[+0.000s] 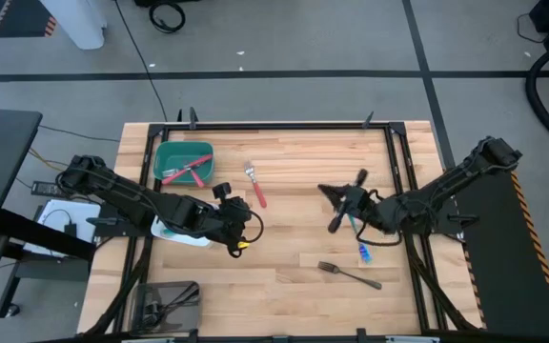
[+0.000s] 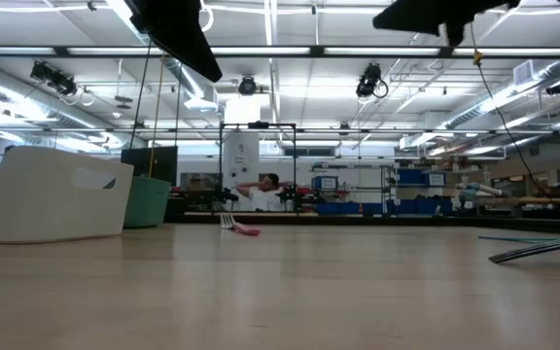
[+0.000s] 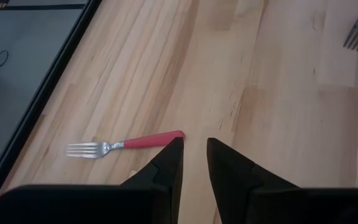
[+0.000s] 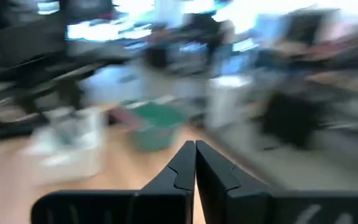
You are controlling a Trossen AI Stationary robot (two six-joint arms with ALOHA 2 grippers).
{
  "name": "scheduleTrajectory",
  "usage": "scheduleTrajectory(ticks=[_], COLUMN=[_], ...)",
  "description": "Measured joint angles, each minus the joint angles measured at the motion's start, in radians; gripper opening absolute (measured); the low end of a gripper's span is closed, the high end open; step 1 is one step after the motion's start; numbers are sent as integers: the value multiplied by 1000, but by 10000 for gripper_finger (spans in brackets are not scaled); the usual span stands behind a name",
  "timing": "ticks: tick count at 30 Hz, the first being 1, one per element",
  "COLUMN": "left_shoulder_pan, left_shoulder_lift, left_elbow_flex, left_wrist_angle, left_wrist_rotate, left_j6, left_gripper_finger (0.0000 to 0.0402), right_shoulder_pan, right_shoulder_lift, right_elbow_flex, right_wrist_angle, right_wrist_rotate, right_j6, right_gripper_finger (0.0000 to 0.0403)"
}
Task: Sort silverware by color (type)
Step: Put the blue fork into the white bin
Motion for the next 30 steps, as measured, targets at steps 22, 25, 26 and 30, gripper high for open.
scheduleTrajectory(ticks=[22,25,26,30], left_shoulder_pan=[0,0,0,0], left_shoulder_lift=[0,0,0,0], left_elbow_flex=[0,0,0,0], left_wrist_angle=[1,4,9,18], left_wrist_rotate=[-5,-6,-6,-7], left_j6=[-4,-4,-4,-3], left_gripper_finger=[82,82,82,82], right_shoulder_pan=[-251,-251,-251,-243], right_shoulder_lift=[-101,-90,-82,-47], right_elbow_flex=[0,0,0,0], right_wrist_angle=[-1132,-1232,-1252,-1297], right_wrist_rotate=[-810,-865,-875,-877], right_j6=[1083,1187,1209,1223], right_gripper_finger=[27,27,27,27])
